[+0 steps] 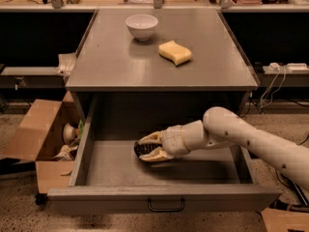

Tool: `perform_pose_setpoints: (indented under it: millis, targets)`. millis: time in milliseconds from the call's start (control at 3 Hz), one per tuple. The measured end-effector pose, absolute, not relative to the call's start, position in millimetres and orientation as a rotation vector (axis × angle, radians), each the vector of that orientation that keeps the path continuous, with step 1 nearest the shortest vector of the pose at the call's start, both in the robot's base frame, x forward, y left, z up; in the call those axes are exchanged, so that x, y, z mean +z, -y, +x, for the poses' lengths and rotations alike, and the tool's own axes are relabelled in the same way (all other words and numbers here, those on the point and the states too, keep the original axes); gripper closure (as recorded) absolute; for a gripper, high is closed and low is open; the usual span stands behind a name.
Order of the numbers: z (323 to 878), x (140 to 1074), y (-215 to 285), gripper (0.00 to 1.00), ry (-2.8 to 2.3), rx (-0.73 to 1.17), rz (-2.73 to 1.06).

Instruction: Pick rxbar chocolate from top drawer and place on counter

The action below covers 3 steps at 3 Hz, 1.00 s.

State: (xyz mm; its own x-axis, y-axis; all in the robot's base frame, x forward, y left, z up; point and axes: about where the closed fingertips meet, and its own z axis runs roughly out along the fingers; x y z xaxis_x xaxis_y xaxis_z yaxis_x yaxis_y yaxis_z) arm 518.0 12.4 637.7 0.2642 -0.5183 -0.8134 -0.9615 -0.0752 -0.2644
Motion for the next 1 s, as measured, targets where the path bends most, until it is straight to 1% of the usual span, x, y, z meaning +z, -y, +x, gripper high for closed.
perform_pose_setpoints:
  millis: [667,1000]
  targets:
    - [504,741,34,1.00,-1.104,0.577,-1.627]
    - [504,741,34,1.00,-1.104,0.577,-1.627]
